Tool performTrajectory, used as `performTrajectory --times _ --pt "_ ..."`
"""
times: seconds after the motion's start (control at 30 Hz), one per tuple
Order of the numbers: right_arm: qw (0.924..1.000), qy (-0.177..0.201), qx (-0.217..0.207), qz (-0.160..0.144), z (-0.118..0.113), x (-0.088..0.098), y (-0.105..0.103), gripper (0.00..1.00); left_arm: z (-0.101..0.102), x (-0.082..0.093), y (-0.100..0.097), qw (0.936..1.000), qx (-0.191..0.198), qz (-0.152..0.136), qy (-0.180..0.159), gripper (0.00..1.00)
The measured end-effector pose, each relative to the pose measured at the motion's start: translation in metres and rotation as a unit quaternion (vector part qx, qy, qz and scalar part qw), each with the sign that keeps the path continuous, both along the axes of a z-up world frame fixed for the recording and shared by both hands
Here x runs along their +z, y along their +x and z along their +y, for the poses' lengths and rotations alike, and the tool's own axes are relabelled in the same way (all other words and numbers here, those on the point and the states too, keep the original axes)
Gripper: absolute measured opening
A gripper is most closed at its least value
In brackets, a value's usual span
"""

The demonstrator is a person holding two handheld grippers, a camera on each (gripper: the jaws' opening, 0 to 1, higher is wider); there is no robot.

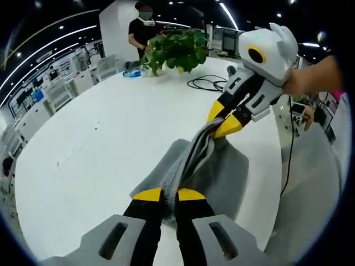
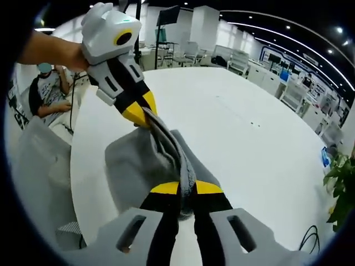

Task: Fold the towel on the table until its edges align and the towel forms a compact rectangular stack.

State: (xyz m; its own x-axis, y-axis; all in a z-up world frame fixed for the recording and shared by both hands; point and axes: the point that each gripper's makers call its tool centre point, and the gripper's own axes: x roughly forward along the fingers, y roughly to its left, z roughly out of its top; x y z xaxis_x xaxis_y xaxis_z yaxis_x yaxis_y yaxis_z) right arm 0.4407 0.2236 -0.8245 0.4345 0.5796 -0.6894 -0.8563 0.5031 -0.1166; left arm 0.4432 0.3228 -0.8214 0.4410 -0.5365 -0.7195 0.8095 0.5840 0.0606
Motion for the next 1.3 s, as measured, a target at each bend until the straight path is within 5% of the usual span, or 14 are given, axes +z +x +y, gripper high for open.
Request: performTrajectory --times 0.53,0.7,0.87,1.1,1.3 --pt "0.999 -0.044 -0.012 0.003 -0.004 -0.046 0.028 0.1 0.002 -0.047 0.028 0.9991 -0.014 0.009 0.039 0.1" --pt "0.9985 -0.053 -0.007 -0.004 -0.005 -0.053 0.033 0.11 0.003 -0.047 0.037 0.9991 -0.007 -0.008 0.042 0.13" --pt "0.9986 -0.041 -0.033 -0.013 -0.009 -0.048 0.04 0.15 0.01 -0.041 0.047 0.9972 -0.012 -0.044 0.059 0.18" --pt "0.9971 -0.007 -0.046 -0.061 -0.007 -0.022 0.052 0.13 0.0 -0.018 0.045 0.9955 -0.03 -0.086 0.026 0.19" --pt "0.9987 0.016 -0.023 -0.042 0.006 -0.025 0.04 0.05 -0.011 -0.034 0.029 0.9972 -0.047 -0.055 0.018 0.18"
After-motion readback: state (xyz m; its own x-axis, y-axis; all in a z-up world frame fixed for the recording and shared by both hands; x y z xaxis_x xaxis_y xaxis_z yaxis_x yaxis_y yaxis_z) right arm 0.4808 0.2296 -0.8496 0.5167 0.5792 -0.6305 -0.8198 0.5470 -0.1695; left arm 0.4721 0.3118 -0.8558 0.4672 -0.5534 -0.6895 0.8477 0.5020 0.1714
